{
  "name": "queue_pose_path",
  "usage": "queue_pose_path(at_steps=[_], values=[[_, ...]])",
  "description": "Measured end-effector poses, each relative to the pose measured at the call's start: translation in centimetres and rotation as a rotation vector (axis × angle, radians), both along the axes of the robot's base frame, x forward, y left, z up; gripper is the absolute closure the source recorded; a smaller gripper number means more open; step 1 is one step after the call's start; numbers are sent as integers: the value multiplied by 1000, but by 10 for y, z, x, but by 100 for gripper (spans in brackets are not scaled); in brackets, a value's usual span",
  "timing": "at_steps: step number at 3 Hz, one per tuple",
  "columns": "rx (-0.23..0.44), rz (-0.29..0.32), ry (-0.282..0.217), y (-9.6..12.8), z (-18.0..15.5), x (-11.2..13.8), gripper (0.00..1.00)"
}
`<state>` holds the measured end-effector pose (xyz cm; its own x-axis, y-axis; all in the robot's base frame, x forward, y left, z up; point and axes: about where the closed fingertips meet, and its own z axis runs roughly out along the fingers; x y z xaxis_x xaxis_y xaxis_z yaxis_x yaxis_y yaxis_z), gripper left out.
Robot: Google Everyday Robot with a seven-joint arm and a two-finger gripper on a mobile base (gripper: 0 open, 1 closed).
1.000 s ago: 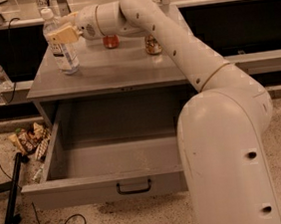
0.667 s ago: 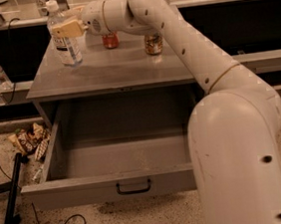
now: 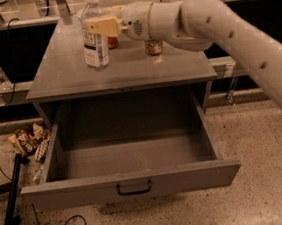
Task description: Place blue plastic bottle into top drawer
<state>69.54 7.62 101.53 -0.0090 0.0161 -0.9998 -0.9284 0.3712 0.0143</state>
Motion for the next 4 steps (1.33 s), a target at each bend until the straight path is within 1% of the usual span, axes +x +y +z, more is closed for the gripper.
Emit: queue_pose_path(at_steps=[1, 2, 3, 4], values=[[-1, -60, 110, -47, -41, -54, 100], [-35, -91, 201, -69, -91, -92, 100], [-23, -134, 220, -76, -133, -114, 100], [-11, -187, 146, -60, -163, -128, 100]])
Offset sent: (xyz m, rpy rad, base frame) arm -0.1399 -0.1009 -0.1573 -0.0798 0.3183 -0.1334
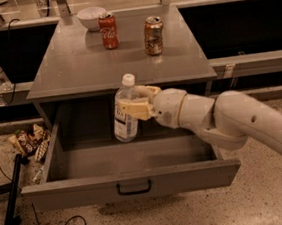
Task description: Place blue plastic bottle into top drawer
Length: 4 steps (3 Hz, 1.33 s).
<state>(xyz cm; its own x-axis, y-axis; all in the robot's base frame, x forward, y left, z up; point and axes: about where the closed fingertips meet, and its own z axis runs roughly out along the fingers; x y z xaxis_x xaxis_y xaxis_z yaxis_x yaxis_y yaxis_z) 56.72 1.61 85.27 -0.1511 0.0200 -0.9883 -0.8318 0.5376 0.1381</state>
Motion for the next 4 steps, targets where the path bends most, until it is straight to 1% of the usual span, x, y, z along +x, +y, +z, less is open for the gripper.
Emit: queue_pose_path(at_steps=[1, 2, 3, 4], values=[[-46, -74, -89, 4, -16, -2, 100], [-137, -95, -192, 9, -26, 5, 100], [-179, -35, -267, 18, -28, 13, 100], [-206, 137, -401, 42, -32, 27, 100]])
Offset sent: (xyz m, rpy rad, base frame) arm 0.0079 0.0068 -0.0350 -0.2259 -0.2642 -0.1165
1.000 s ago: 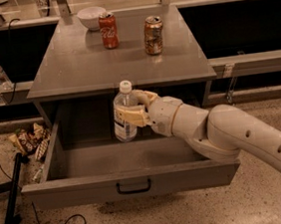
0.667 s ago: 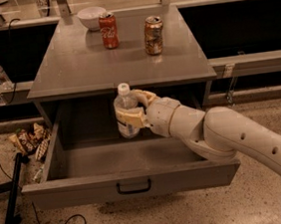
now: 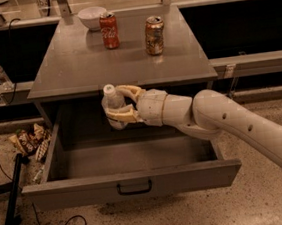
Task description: Place blue plastic bottle into top drawer
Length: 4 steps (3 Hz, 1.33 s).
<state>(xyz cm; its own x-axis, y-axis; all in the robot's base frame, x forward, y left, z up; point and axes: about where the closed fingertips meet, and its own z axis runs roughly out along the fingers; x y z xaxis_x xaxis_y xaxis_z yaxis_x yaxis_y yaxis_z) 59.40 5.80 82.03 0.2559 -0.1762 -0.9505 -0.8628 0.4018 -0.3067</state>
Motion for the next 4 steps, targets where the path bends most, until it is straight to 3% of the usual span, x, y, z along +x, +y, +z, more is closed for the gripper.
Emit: queue_pose_path(at_steps=[1, 2, 3, 4], values=[[-19, 164, -73, 16, -6, -8, 100], [-34, 315, -90, 22, -21, -30, 100], [-59, 411, -18, 23, -46, -52, 98], [-78, 405, 48, 29, -53, -49, 75]])
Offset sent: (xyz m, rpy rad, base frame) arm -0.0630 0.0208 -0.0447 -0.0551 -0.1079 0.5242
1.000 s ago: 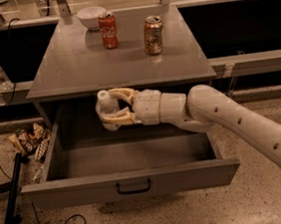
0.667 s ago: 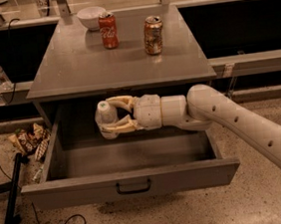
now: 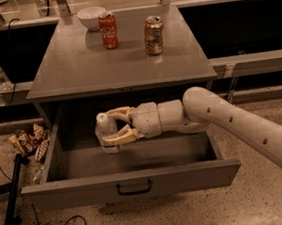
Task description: Place blue plastic bottle into top drawer
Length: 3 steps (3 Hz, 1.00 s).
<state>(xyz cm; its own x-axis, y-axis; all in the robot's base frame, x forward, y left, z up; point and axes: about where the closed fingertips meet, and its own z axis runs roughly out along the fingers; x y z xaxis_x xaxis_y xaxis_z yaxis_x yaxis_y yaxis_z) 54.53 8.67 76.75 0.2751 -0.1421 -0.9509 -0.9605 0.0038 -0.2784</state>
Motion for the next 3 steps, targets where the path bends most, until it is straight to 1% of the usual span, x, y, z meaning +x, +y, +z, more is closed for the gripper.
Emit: queue_pose_path(at_steps=[1, 2, 3], values=[[-1, -8, 54, 15, 1, 11, 51], [-2, -2, 96, 27, -1, 17, 29], [-2, 4, 124, 40, -3, 24, 4]])
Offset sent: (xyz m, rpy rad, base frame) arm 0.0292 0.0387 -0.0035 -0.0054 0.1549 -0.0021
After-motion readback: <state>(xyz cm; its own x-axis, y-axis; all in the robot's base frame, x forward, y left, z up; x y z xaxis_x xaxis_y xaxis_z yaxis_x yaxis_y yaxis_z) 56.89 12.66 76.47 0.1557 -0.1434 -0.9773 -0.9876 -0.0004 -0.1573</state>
